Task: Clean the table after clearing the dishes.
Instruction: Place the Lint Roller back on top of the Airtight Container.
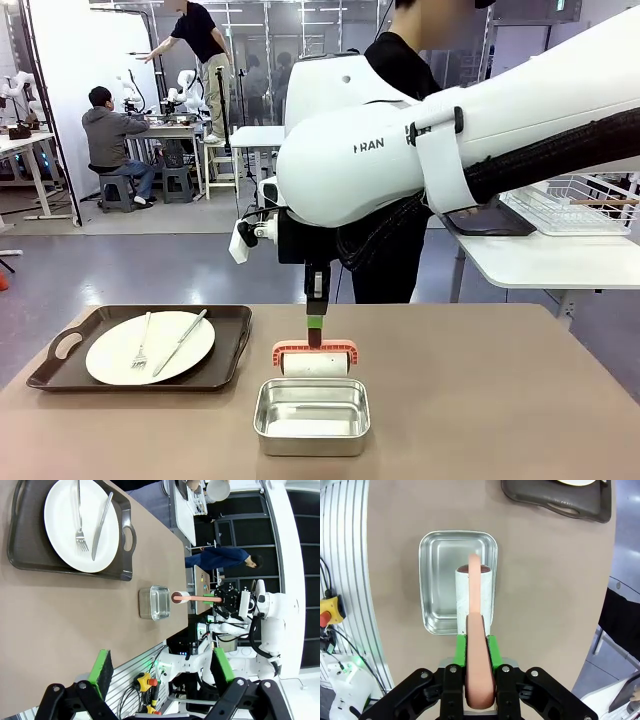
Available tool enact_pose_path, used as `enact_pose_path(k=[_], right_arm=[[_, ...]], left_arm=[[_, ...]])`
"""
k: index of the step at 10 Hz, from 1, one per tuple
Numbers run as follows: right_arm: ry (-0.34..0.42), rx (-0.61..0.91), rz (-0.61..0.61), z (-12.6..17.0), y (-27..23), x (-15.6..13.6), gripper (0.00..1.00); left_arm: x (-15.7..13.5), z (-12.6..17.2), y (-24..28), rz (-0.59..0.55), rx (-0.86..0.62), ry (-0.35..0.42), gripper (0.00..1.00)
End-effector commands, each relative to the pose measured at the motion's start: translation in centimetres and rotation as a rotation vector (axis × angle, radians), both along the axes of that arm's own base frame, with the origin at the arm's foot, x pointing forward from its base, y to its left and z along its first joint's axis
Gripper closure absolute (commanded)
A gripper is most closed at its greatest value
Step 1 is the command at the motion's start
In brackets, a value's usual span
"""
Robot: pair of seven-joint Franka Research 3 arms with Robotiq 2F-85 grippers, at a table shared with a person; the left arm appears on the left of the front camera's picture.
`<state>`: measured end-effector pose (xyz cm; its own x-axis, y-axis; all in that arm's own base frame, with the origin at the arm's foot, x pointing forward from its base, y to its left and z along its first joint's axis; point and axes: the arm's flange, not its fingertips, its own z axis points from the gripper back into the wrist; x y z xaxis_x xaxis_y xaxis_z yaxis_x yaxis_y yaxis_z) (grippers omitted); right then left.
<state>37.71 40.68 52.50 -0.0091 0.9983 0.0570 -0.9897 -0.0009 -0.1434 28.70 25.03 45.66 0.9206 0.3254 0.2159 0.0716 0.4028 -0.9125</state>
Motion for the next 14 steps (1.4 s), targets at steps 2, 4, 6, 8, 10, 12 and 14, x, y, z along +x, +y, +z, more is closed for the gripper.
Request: enact_pose_path(k=[2, 4, 6, 8, 10, 12, 14], right_arm=[[-0.014, 0.031, -0.006, -1.0, -0.1, 0.0, 0.79], [0.002, 0.034, -0.022, -2.4, 0.0, -0.1, 0.79], [0.061, 0.008, -0.037, -4.5, 0.7, 0.3, 0.79], [0.082, -0.018, -0.056, -6.0, 1.2, 0.6, 0.79], [0.092, -0.013, -0.071, -7.7, 1.6, 0.8, 0.79], [0.061, -0.011, -0.079, -8.7, 1.8, 1.0, 0.79], [0.041, 0.012, -0.064, -9.5, 1.6, 1.7, 0.79]], left_arm=[[-0.1, 0.2, 0.1, 0.005, 0.003, -0.004, 0.0], [-0.1, 0.2, 0.1, 0.005, 0.003, -0.004, 0.0], [-0.1, 0.2, 0.1, 0.005, 0.003, -0.004, 0.0], [-0.1, 0.2, 0.1, 0.005, 0.003, -0.004, 0.0], [-0.1, 0.2, 0.1, 0.005, 0.003, -0.004, 0.0], [-0.1, 0.2, 0.1, 0.005, 0.003, -0.004, 0.0], [-0.1, 0.2, 0.1, 0.005, 0.003, -0.004, 0.0]])
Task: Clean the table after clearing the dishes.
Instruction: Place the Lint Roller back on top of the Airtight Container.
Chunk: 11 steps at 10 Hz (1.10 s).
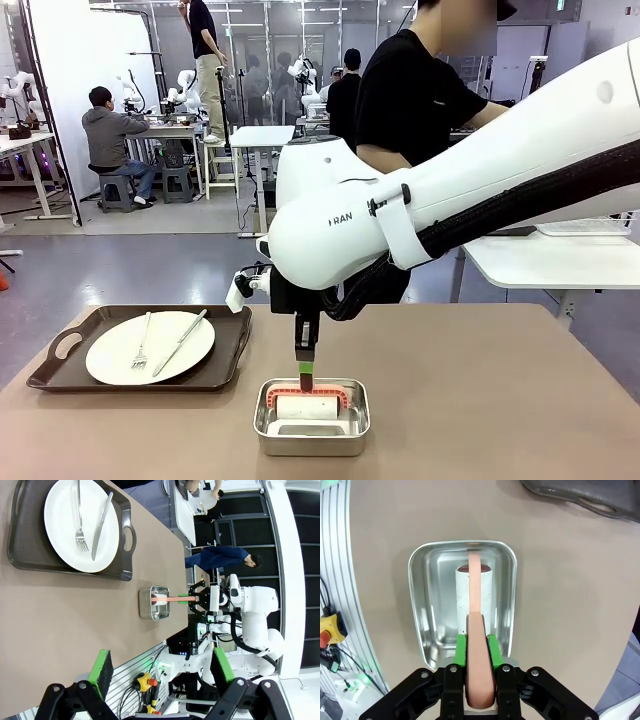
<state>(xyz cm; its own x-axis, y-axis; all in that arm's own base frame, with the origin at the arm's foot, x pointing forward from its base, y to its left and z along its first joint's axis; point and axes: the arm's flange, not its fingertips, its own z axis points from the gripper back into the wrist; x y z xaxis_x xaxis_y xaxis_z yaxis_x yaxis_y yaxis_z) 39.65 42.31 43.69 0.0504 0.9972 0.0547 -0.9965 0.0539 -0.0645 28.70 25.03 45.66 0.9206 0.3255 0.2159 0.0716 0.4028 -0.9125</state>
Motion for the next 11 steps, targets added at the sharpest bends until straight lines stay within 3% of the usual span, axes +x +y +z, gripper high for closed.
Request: enact_pose_path(k=[1, 7, 11], right_arm=[[-0.034, 0.025, -0.009, -0.9, -0.2, 0.2, 0.79], [-0.092, 0.009, -0.021, -2.8, -1.1, 1.7, 0.79], [-0.056, -0.016, -0.011, -5.1, -1.3, 2.0, 0.79]], left_arm=[[-0.1, 0.2, 0.1, 0.005, 0.003, -0.004, 0.0], [-0.1, 0.2, 0.1, 0.005, 0.003, -0.004, 0.0], [-0.1, 0.2, 0.1, 0.005, 0.003, -0.004, 0.0]])
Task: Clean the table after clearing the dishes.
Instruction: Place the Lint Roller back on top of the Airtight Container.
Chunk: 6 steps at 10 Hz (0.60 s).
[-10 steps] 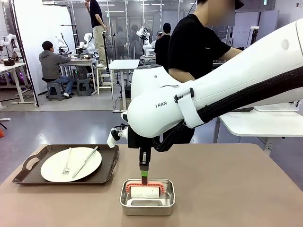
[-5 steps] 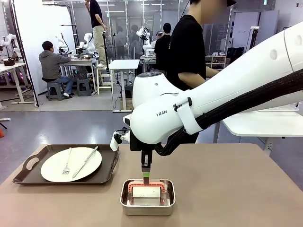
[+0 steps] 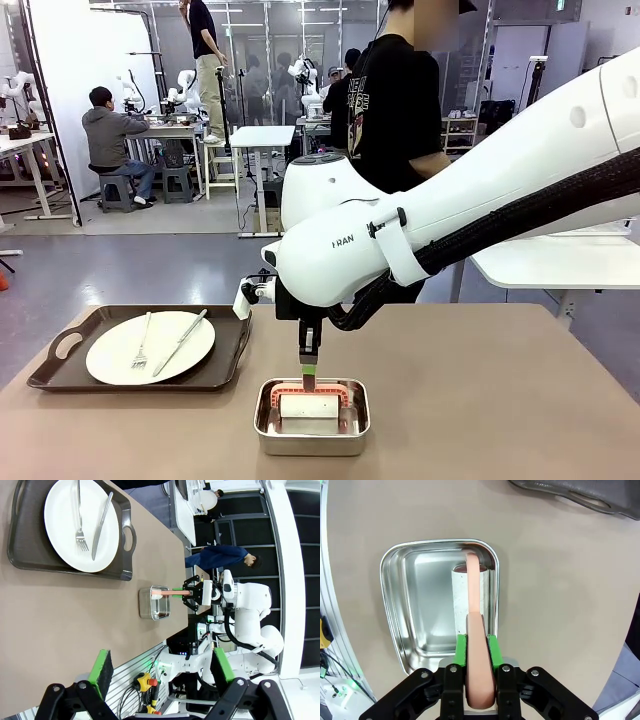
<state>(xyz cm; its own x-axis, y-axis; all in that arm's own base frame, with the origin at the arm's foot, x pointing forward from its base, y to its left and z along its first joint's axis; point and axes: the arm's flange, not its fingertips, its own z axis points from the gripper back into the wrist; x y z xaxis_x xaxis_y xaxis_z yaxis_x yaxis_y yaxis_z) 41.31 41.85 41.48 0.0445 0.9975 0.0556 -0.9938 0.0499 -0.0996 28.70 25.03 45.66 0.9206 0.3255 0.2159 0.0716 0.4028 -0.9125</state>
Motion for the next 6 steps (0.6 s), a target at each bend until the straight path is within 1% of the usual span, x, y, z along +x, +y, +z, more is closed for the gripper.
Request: enact_pose_path(k=[1, 2, 3, 4, 5, 6], right_arm=[[-0.019, -0.014, -0.016, -2.6, -0.9, 0.3, 0.79], [-0.02, -0.007, -0.018, -2.1, -0.9, 0.2, 0.75], [-0.02, -0.016, -0.021, -1.9, -0.8, 0.2, 0.66], [-0.019, -0.019, -0.025, -1.9, -0.8, 0.3, 0.49], [-0.021, -0.015, -0.022, -1.5, -0.8, 0.2, 0.35], [-0.028, -0.023, -0.023, -0.7, -0.8, 0.1, 0.19]], left_arm=[[-0.1, 0.2, 0.1, 0.005, 0.003, -0.004, 0.0], [-0.1, 0.2, 0.1, 0.005, 0.003, -0.004, 0.0], [-0.1, 0.2, 0.1, 0.005, 0.003, -0.004, 0.0], [-0.1, 0.2, 0.1, 0.005, 0.003, -0.004, 0.0], [-0.1, 0.2, 0.1, 0.005, 0.003, -0.004, 0.0], [-0.1, 0.2, 0.1, 0.005, 0.003, -0.004, 0.0]])
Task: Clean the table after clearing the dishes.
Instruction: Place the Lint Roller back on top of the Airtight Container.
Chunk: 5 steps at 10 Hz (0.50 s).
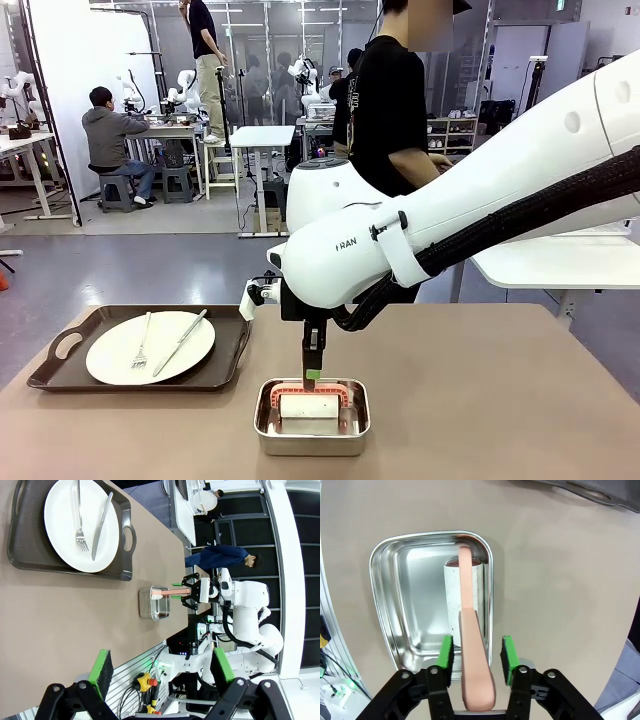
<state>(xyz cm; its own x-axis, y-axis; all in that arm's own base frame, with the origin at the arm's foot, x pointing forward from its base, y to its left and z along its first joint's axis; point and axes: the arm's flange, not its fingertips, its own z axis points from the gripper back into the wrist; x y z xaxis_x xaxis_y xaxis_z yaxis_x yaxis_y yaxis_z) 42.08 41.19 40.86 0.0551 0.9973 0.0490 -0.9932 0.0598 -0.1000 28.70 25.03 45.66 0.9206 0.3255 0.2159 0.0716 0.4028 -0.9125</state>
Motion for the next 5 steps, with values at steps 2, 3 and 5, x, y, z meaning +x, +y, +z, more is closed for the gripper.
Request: enact_pose_path(k=[2, 3, 5], right_arm=[[-0.044, -0.021, -0.014, 2.1, -0.1, -1.0, 0.0], [-0.045, -0.01, -0.007, 2.8, -0.1, -1.1, 0.0], [-0.058, -0.01, -0.02, 4.3, -0.3, -1.3, 0.0]], left_arm=[[-0.1, 0.2, 0.1, 0.005, 0.003, -0.004, 0.0], [-0.1, 0.2, 0.1, 0.005, 0.003, -0.004, 0.0], [-0.1, 0.2, 0.1, 0.005, 0.003, -0.004, 0.0]])
